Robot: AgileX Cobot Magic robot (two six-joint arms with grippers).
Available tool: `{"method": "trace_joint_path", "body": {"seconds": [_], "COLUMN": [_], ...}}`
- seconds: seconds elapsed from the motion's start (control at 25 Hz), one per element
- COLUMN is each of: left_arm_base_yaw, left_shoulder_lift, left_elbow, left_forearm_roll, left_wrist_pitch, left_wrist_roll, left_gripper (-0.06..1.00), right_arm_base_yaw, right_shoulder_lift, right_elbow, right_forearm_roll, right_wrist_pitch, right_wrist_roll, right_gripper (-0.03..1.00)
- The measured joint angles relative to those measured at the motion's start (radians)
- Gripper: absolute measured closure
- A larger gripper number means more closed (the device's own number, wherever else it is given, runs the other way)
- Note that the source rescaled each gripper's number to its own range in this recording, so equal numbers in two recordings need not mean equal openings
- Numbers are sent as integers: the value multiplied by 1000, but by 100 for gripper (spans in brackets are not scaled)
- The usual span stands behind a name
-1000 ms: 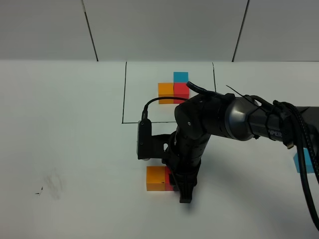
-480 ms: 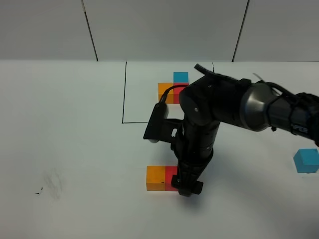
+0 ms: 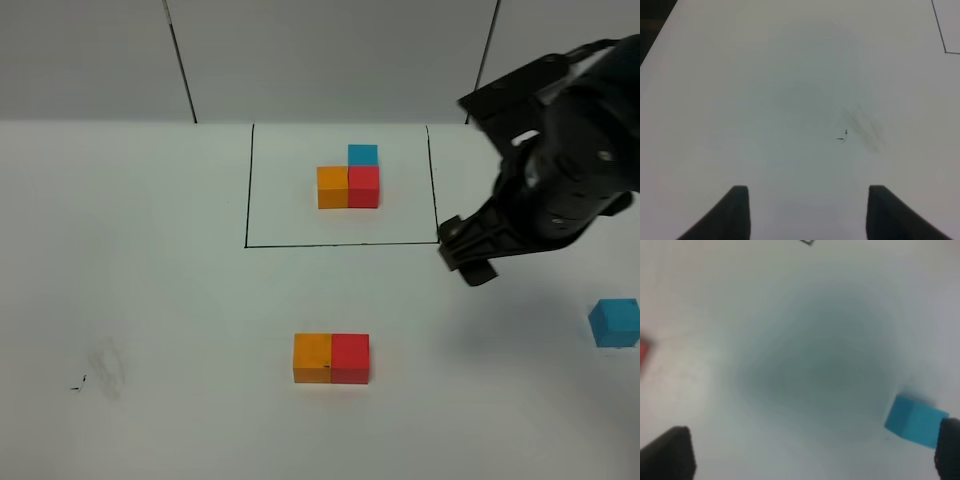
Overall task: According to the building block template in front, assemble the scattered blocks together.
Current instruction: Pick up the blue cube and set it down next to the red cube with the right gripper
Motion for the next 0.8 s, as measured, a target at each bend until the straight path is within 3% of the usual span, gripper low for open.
{"method": "trace_joint_path", "body": {"seconds": [0.2, 0.48, 0.8], "left_arm_base_yaw": [0, 0, 0], "left_shoulder_lift": [0, 0, 0], "left_elbow": [0, 0, 0], "left_forearm_roll": [0, 0, 0], "left_wrist_pitch": [0, 0, 0], "left_wrist_roll": [0, 0, 0], "left_gripper": [77, 77, 77], "right_arm_base_yaw": [-148, -363, -455], "right_shoulder_lift": [-82, -74, 71], "right_elbow": [96, 148, 164], "right_forearm_roll": [-30, -6, 74], "right_wrist_pitch": [-18, -88, -152], "right_wrist_roll": [95, 85, -22], "right_gripper": [-1, 0, 1]}}
